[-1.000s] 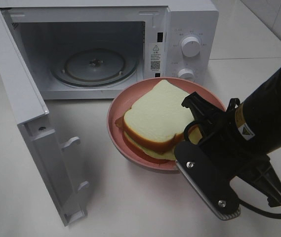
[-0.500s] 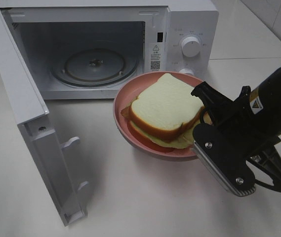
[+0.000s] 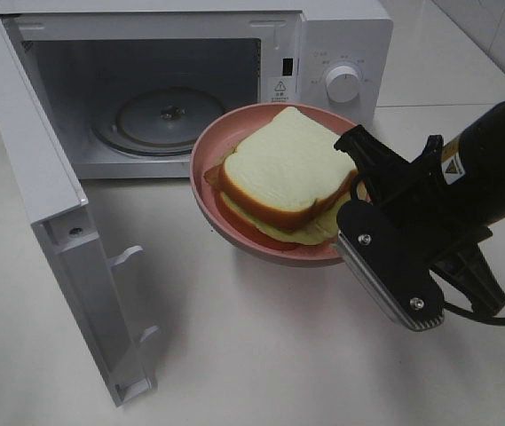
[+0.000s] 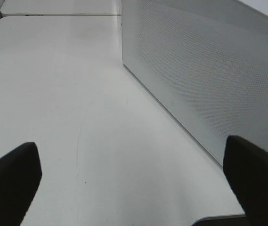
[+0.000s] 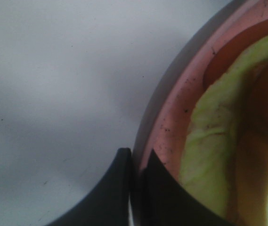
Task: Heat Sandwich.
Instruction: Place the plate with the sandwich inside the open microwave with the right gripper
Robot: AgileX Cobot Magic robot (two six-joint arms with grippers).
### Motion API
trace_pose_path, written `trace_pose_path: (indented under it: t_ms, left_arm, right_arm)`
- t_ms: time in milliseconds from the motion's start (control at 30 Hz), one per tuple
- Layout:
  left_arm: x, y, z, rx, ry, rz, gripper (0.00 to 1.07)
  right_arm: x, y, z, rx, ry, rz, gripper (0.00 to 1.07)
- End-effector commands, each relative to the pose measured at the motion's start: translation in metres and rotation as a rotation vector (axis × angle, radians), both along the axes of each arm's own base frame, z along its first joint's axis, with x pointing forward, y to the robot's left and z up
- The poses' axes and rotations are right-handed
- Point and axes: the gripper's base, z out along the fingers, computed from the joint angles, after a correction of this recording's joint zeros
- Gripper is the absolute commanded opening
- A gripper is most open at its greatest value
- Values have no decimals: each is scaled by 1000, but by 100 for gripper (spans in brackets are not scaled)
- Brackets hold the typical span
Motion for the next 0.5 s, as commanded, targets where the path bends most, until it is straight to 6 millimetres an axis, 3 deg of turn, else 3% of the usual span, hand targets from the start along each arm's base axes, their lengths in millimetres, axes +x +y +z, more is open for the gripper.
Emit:
trace_pose_path:
  t_ms: [33,167,500]
  left_arm:
    - [-3,0,0,2,-35,0,103]
    - [-3,0,0,2,-35,0,103]
    - [-3,0,0,2,-35,0,103]
  right_arm:
    - [6,4,3,25,-12,-3,0]
    - [9,22,1,19,-5,43,0]
    - [31,41,-1,-16,38,48,0]
